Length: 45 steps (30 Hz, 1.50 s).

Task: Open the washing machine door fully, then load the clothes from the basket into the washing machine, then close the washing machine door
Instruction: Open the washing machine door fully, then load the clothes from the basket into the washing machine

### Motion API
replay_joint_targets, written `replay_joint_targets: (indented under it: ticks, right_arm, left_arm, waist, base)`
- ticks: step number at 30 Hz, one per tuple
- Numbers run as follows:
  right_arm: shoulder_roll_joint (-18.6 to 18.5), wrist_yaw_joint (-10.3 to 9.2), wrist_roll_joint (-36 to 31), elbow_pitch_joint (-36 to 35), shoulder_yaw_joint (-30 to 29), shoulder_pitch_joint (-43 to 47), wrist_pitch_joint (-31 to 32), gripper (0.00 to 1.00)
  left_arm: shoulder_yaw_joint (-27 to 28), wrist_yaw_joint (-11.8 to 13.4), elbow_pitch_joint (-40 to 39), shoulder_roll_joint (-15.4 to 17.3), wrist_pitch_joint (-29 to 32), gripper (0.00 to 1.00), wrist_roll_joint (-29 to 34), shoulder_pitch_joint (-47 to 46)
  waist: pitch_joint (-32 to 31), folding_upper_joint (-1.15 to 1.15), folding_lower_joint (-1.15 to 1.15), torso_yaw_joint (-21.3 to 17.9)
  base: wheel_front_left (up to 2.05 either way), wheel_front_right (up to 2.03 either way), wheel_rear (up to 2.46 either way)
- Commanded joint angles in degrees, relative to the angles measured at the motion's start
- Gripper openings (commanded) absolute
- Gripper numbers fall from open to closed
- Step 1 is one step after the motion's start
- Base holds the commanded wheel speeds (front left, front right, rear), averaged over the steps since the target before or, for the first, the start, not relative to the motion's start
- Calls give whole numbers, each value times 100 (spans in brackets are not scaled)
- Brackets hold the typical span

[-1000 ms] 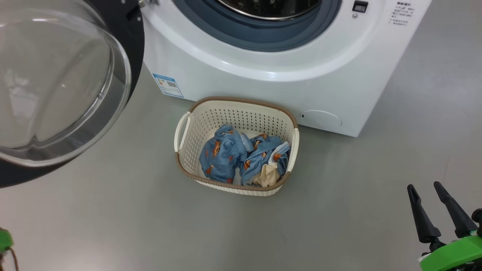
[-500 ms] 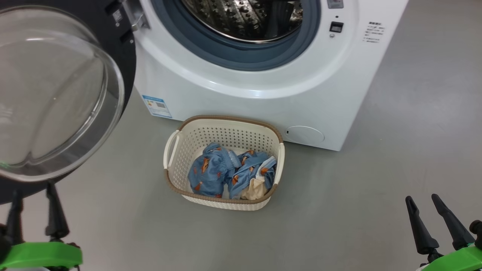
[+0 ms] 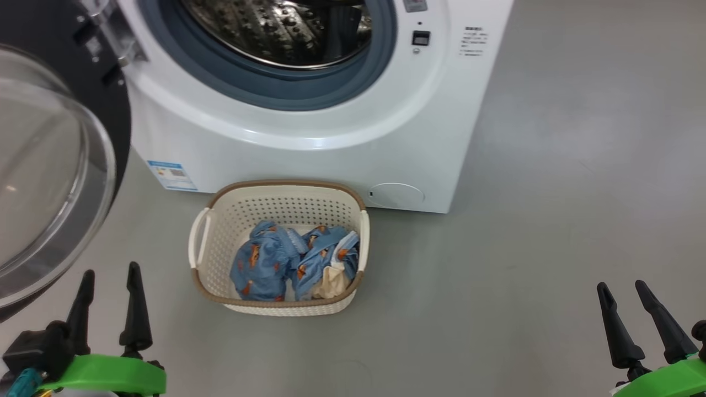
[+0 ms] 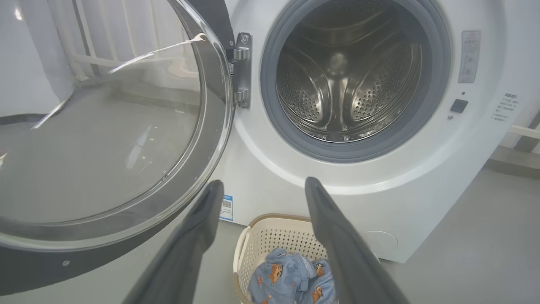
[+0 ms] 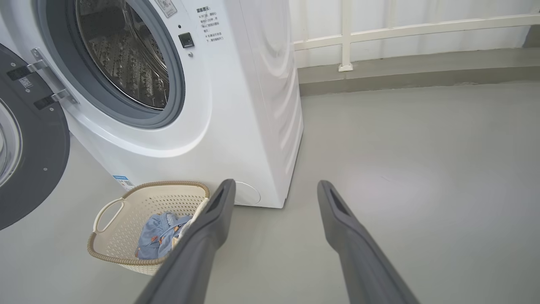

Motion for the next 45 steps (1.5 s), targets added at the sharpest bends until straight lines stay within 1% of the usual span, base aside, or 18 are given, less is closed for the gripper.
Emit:
replay_joint_targets:
  ticks: [1, 4, 9, 15, 30, 36, 40, 45]
  right_arm:
    - [-91, 10, -9, -149, 82, -97, -70, 100]
    - [-79, 10, -15, -151, 78, -109, -70, 100]
    - [-60, 10, -18, -155, 34, -82, -70, 100]
    - [-59, 10, -4, -189, -38, -35, -70, 100]
    - [-32, 10, -36, -191, -76, -33, -70, 100]
    - [-30, 10, -50, -191, -69, -31, -70, 100]
    - [-31, 10, -52, -192, -71, -34, -70, 100]
    - [-23, 10, -47, -197, -47, -51, -70, 100]
  left_arm:
    - [119, -9, -179, 174, -30, 100, -3, -81]
    - [44, -9, -202, 182, -30, 100, -24, -82]
    - [-59, -9, -330, 222, -30, 100, -130, 9]
    - [-144, -9, -401, 301, -30, 100, -185, 66]
    - [-265, -9, -463, 375, -30, 100, -320, 95]
    - [-304, -9, -430, 374, -30, 100, -523, 93]
    - [-352, -9, -431, 430, -30, 100, -607, 80]
    - [-386, -9, -448, 468, -30, 100, -627, 63]
  waist:
    - [51, 0, 0, -252]
    - [64, 0, 0, -366]
    - [45, 0, 0, -662]
    - [50, 0, 0, -808]
    - [39, 0, 0, -843]
    - [23, 0, 0, -839]
    - [23, 0, 0, -842]
    - [55, 0, 0, -849]
  base:
    - [0, 0, 0]
    - [0, 0, 0]
    - [0, 0, 0]
    - [0, 0, 0]
    - [0, 0, 0]
    - [2, -6, 4]
    - [22, -83, 60]
    - [51, -165, 114]
